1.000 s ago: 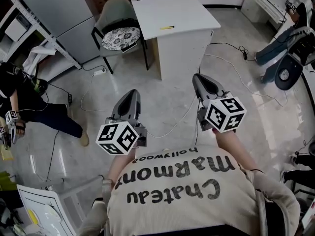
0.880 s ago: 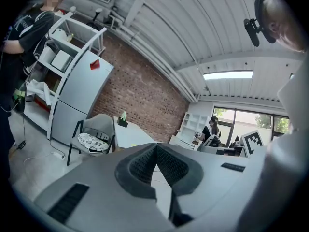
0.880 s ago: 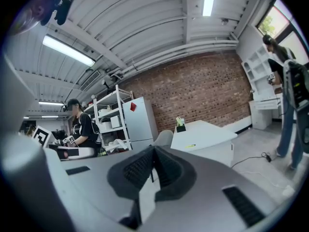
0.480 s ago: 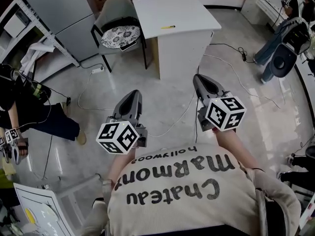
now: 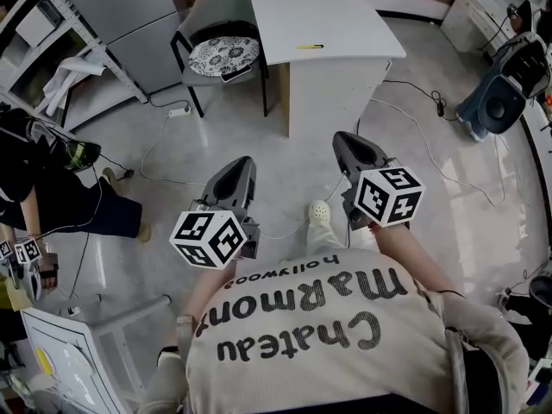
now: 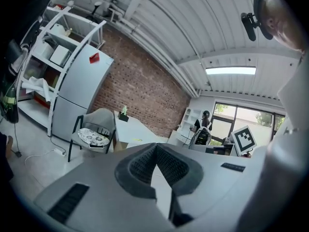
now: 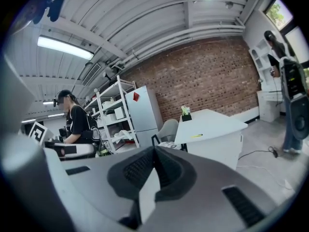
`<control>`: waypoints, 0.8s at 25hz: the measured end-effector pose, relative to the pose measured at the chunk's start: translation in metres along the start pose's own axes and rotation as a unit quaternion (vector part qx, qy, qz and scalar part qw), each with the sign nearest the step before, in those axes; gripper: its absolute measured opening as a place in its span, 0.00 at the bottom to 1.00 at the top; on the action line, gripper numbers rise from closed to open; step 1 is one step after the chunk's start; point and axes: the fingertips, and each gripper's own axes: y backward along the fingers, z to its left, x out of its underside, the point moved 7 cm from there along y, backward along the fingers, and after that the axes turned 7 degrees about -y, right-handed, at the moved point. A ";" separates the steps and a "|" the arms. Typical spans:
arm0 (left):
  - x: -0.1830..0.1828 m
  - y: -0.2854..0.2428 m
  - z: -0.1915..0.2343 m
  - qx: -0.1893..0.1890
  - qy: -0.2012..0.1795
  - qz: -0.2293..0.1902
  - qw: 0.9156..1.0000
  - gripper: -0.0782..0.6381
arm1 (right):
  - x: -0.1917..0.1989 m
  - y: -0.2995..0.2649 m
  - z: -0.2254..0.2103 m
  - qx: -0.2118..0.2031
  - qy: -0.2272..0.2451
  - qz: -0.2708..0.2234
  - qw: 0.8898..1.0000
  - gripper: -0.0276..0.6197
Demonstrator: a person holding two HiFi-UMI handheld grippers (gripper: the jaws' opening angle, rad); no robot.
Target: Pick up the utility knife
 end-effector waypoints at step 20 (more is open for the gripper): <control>-0.071 -0.228 0.050 -0.034 -0.001 -0.018 0.999 0.11 | -0.126 -0.171 -0.150 -0.035 -0.027 0.011 0.999 0.05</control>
